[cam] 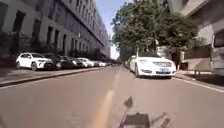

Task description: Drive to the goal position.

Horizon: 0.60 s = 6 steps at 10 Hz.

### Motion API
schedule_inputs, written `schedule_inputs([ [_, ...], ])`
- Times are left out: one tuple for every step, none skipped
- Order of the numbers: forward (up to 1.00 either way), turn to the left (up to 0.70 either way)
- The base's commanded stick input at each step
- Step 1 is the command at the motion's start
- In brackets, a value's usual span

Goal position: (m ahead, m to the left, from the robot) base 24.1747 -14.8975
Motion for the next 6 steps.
schedule_inputs([
  [0.7,-0.13],
  [0.7,-0.14],
  [0.7,-0.14],
  [0.7,-0.07],
  [0.7,0.0],
  [0.7,0.0],
])
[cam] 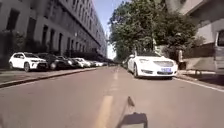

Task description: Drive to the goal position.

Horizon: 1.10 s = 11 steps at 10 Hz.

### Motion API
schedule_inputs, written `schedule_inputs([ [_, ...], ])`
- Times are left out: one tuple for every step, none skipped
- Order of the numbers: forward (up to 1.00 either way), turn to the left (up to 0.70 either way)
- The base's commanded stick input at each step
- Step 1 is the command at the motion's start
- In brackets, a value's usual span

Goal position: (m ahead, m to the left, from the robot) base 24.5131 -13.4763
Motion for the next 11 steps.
schedule_inputs([
  [0.7,0.0],
  [0.7,0.0],
  [0.7,0.0],
  [0.7,0.0],
  [0.7,0.0],
  [0.7,0.0],
  [0.7,0.0],
  [0.7,0.0],
  [0.7,0.0],
  [0.7,0.0],
  [0.7,0.0],
])
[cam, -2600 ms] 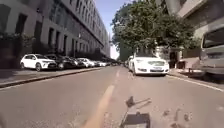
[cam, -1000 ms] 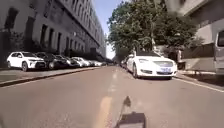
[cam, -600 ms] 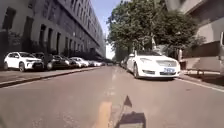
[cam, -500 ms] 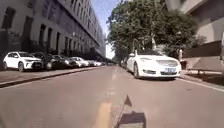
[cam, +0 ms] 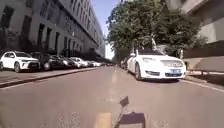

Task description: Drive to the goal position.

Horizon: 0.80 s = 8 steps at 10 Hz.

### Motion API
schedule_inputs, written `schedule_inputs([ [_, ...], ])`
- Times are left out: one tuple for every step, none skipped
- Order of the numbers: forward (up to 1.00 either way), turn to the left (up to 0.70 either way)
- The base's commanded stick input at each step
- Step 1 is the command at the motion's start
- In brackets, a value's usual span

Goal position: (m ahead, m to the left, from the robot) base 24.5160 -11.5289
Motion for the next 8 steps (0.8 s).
schedule_inputs([
  [0.7,0.0],
  [0.7,0.0],
  [0.7,0.0],
  [0.7,0.0],
  [0.7,0.0],
  [0.7,0.0],
  [0.7,0.0],
  [0.7,0.0],
])
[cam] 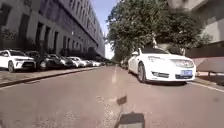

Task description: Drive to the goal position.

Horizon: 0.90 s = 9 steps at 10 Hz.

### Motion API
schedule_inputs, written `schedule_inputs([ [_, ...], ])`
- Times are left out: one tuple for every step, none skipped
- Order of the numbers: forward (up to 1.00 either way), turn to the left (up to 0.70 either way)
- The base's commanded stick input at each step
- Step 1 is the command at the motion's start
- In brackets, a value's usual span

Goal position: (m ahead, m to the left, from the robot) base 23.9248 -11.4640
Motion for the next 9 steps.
schedule_inputs([
  [0.7,0.0],
  [0.7,0.0],
  [0.7,0.0],
  [0.7,0.0],
  [0.7,0.0],
  [0.7,0.0],
  [0.7,0.0],
  [0.7,0.0],
  [0.7,0.0],
])
